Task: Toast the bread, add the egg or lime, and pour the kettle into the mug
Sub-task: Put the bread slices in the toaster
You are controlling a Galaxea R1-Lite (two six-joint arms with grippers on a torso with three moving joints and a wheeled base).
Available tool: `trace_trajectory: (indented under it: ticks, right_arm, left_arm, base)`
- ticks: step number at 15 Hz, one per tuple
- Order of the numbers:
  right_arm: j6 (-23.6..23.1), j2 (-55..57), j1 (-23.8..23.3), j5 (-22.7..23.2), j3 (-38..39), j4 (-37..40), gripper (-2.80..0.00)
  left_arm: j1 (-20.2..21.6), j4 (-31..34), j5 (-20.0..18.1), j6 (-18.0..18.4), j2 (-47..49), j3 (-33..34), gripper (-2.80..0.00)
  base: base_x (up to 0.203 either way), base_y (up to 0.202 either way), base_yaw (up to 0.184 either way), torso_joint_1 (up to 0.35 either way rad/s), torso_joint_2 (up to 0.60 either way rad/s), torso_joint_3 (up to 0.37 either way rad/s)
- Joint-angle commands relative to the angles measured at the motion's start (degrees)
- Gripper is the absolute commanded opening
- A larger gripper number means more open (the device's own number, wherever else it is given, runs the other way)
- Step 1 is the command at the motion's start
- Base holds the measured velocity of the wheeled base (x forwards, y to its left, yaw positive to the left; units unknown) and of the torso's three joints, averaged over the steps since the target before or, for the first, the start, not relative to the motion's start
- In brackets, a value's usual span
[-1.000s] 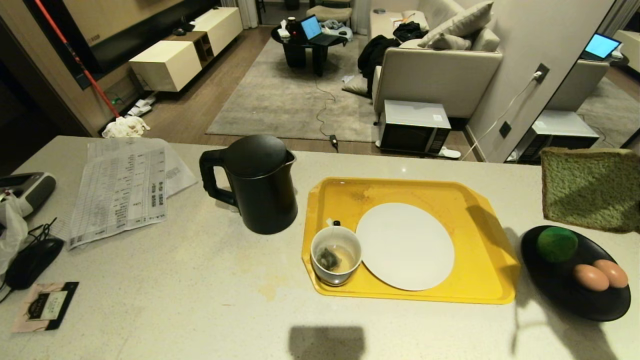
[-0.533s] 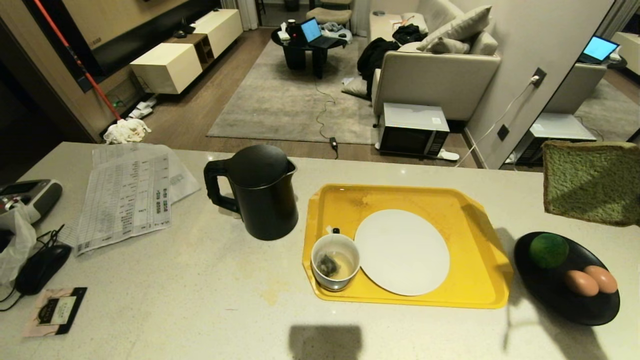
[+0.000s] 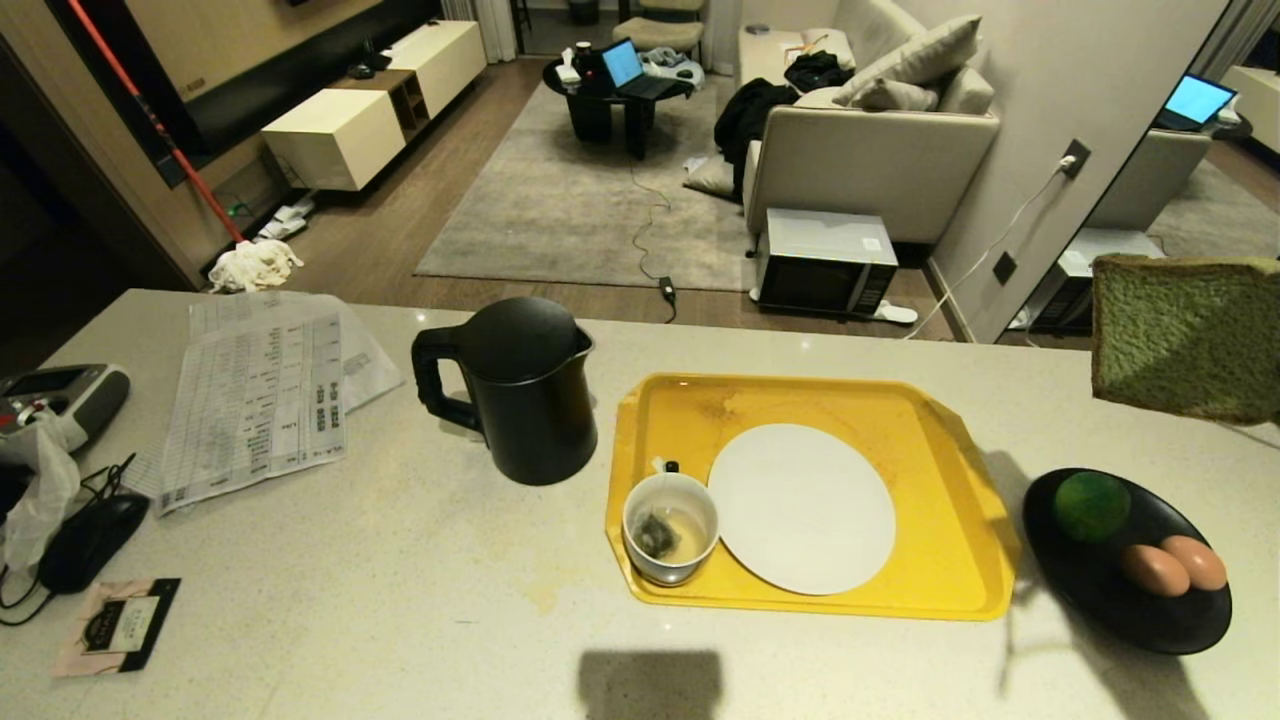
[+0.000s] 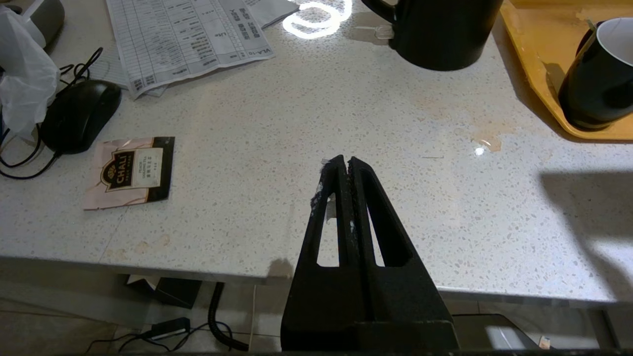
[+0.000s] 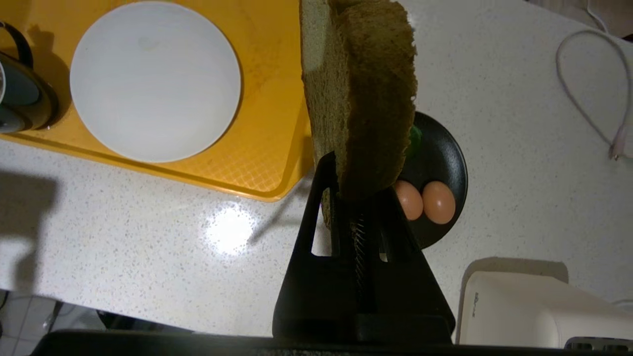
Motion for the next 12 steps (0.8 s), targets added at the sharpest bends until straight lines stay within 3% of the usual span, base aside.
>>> trace_trajectory:
  ticks: [1,6,12]
  right_arm:
    - [-0.1,0.4,0.0,-0.1,0.1,-0.7,-2.8]
    - [-0.2,0.3,0.0,-0.1,0.2,-0.7,-2.8]
    - [-0.4,0.2,0.0,-0.1,0.3,-0.7,-2.8]
  left_arm:
    - [0.0,0.0,-0.1,0.0,0.0,0.0,-2.8]
    - [0.0,0.0,0.0,0.0,0.0,0.0,-2.8]
    - [0.0,0.0,0.0,0.0,0.0,0.0,-2.8]
  base:
    - [0.0,0.0,0.0,0.0,0.0,0.0]
    - [-0.001,0.002,-0.017,0.001,0.0,0.0]
    - [0.0,0.007,-0.165,0.004,0.0,0.003]
